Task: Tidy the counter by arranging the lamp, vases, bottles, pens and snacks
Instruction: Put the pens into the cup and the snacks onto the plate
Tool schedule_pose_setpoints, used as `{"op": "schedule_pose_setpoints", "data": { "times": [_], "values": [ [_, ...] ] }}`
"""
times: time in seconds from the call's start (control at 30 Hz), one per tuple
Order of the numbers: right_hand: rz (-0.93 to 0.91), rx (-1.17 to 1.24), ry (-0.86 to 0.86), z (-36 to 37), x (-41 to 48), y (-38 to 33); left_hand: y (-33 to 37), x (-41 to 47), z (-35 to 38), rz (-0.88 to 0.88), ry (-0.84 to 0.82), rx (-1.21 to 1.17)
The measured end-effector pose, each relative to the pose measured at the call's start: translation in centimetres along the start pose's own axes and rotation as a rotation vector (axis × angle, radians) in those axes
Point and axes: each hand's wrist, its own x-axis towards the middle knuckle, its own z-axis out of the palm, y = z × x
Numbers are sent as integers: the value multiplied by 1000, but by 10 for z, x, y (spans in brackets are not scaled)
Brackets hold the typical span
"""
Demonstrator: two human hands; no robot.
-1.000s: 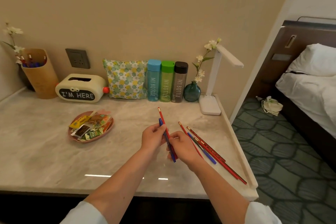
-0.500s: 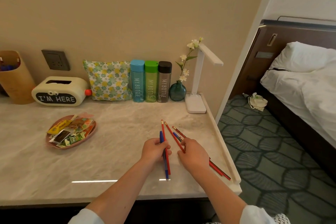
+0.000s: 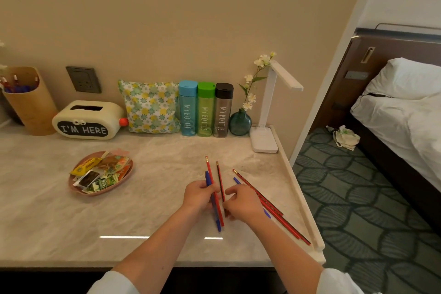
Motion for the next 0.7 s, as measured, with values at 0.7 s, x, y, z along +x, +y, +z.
{"op": "schedule_pose_setpoints", "data": {
  "times": [0.7],
  "values": [
    [-432, 350, -78, 90, 40, -261, 112, 44, -241, 260, 129, -96]
  ]
}}
